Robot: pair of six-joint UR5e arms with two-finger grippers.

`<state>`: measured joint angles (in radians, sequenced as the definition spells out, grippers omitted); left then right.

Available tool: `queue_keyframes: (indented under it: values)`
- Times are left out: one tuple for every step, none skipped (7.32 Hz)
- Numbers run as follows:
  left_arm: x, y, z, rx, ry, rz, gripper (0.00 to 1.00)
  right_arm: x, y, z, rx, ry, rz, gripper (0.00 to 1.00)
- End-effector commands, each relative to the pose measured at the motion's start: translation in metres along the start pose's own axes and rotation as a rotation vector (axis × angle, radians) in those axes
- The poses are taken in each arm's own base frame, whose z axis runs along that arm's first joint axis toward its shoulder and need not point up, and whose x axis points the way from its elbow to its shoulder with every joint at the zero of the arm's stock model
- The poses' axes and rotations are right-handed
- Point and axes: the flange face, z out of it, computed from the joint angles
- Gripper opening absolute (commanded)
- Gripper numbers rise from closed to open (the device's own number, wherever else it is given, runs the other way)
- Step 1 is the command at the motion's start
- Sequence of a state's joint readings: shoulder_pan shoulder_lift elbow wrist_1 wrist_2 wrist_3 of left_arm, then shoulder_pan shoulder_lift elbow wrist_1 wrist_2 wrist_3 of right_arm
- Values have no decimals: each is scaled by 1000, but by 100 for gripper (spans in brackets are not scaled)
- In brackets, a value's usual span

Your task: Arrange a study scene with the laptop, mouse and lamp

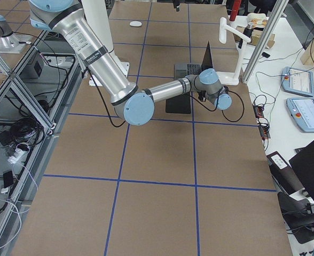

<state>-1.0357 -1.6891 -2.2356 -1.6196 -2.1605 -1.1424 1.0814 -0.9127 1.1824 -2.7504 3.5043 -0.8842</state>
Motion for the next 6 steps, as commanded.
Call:
queue_keyframes:
  values:
    - [-7,1,2,-7,-10,3,100,42,20,-75,-25,107,45,86]
    - [-15,3,3,-13,-20,-3,100,63,33,-108,-37,151,76,87]
    - [-23,5,6,-20,-32,-11,100,82,48,-138,-65,201,109,87]
    - [-34,7,8,-28,-49,42,100,96,62,-162,-100,253,171,88]
    - [-56,11,12,-43,-79,95,100,103,74,-187,-142,309,211,88]
    - [-73,9,15,-51,-104,156,100,106,81,-203,-178,350,219,88]
